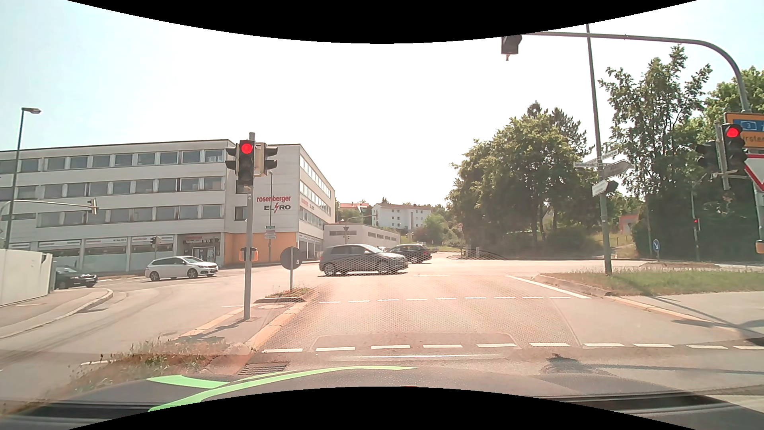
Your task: Follow the waypoints while adhering to traffic rules and regulations
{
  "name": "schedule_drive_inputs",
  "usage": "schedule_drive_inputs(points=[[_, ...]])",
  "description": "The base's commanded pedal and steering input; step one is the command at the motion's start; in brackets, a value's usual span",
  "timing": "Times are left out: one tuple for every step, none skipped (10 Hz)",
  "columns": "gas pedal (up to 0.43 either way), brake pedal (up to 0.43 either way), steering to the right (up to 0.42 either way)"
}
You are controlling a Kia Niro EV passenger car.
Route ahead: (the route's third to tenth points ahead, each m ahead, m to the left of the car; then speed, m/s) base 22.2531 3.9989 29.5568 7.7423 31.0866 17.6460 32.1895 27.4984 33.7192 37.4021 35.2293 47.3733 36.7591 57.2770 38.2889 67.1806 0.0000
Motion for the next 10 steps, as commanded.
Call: schedule_drive_inputs(points=[[0.000,0.366,-0.008],[0.000,0.366,-0.008],[0.000,0.366,-0.008],[0.000,0.366,-0.008],[0.000,0.366,-0.008],[0.000,0.366,-0.008],[0.000,0.366,-0.008],[0.000,0.366,-0.008],[0.000,0.366,-0.008],[0.000,0.366,-0.008]])
